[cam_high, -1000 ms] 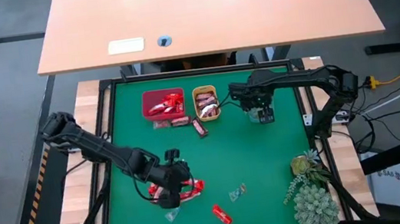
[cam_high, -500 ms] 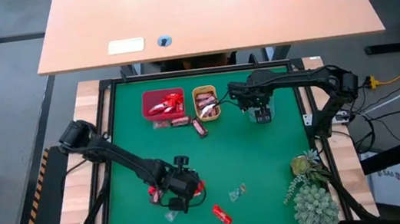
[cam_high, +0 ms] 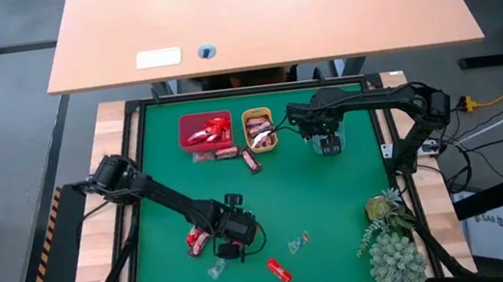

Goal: Sort candy
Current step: Put the red chocolate bar into the red bin

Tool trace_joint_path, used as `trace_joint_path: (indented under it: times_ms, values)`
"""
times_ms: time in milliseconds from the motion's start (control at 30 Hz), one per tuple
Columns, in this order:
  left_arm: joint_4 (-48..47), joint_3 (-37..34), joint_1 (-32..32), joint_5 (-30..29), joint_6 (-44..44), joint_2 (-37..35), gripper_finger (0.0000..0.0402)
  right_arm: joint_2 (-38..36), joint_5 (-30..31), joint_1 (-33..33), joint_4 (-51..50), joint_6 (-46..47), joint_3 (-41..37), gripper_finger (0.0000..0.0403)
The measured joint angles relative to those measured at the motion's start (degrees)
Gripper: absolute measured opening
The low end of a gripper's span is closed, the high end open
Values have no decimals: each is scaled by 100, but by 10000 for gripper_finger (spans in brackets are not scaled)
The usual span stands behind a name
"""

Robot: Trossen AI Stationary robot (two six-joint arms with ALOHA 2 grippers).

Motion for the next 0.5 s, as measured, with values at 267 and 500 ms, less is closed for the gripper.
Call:
trace_joint_path:
  times_ms: [267,500]
  values:
    - [64,-2,112,49,-6,-15,126,-7,244,9,-160,83,35,266]
    - [229,33,147,5,-189,-8,91,-17,-35,89,-511,218,555,266]
